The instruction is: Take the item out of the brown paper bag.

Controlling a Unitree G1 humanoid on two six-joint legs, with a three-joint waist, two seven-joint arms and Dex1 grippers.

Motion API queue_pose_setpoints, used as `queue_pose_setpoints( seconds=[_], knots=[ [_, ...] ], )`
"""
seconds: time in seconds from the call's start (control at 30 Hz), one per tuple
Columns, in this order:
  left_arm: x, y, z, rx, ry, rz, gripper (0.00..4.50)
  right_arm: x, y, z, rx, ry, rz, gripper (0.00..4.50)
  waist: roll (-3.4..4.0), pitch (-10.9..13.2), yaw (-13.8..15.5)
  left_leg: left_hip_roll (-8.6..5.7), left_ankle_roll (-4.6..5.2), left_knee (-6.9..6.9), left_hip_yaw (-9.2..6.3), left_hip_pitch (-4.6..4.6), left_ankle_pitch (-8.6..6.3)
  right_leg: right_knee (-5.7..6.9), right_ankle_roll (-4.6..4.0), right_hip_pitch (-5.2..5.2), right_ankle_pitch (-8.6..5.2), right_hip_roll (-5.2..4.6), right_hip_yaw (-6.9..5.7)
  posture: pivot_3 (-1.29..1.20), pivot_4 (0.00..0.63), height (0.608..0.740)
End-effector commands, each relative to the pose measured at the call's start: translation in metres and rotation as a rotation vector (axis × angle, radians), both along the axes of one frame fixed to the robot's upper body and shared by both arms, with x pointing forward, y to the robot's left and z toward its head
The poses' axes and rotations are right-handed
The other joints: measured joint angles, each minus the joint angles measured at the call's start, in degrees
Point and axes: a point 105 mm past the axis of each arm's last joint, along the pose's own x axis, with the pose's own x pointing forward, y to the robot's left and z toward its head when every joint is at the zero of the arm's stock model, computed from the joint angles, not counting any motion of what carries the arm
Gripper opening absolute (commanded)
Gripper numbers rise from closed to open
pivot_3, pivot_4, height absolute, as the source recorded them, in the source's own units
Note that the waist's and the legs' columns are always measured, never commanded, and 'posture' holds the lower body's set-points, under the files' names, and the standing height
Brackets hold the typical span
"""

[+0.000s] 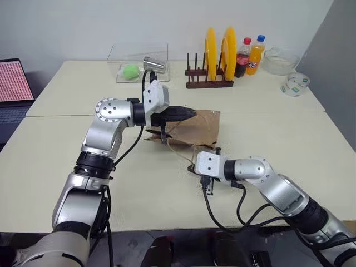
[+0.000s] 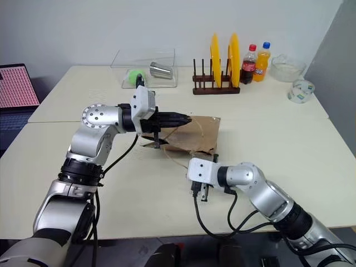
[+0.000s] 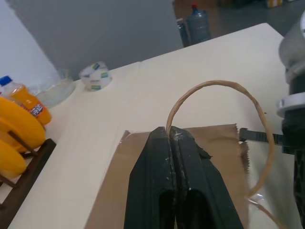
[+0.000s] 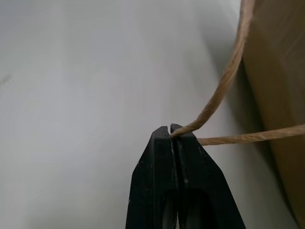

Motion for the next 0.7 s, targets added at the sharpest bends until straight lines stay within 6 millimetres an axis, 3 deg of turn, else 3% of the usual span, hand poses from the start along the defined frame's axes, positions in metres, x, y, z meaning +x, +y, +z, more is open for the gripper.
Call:
queue_pose_setpoints(
  seconds=[0.03,0.23,0.7],
  knots=[
    [0.004,-0.002,0.037,-0.08,-0.063,0.021,0.0,-0.009,-0.002,-0.006,-0.056,-0.028,0.061,0.04,0.0,0.0,-0.04,0.0,0.0,0.0,0.0,-0.01,0.0,0.0,0.0,0.0,0.0,0.0,0.0,0.0,0.15,0.74],
    [0.018,0.0,0.065,-0.158,-0.072,0.096,0.0,-0.018,-0.009,-0.022,-0.142,-0.037,0.099,0.04,-0.01,0.0,-0.05,0.0,-0.01,-0.01,-0.01,0.0,0.01,0.0,0.0,0.0,0.0,0.0,0.0,0.0,0.15,0.74],
    [0.027,0.003,0.083,-0.203,-0.103,0.131,0.0,-0.026,-0.018,-0.035,-0.249,-0.044,0.154,0.04,-0.1,0.05,-0.03,-0.01,-0.18,-0.01,-0.01,0.01,0.09,-0.03,0.01,0.03,0.0,-0.02,-0.01,0.0,0.15,0.74]
  ],
)
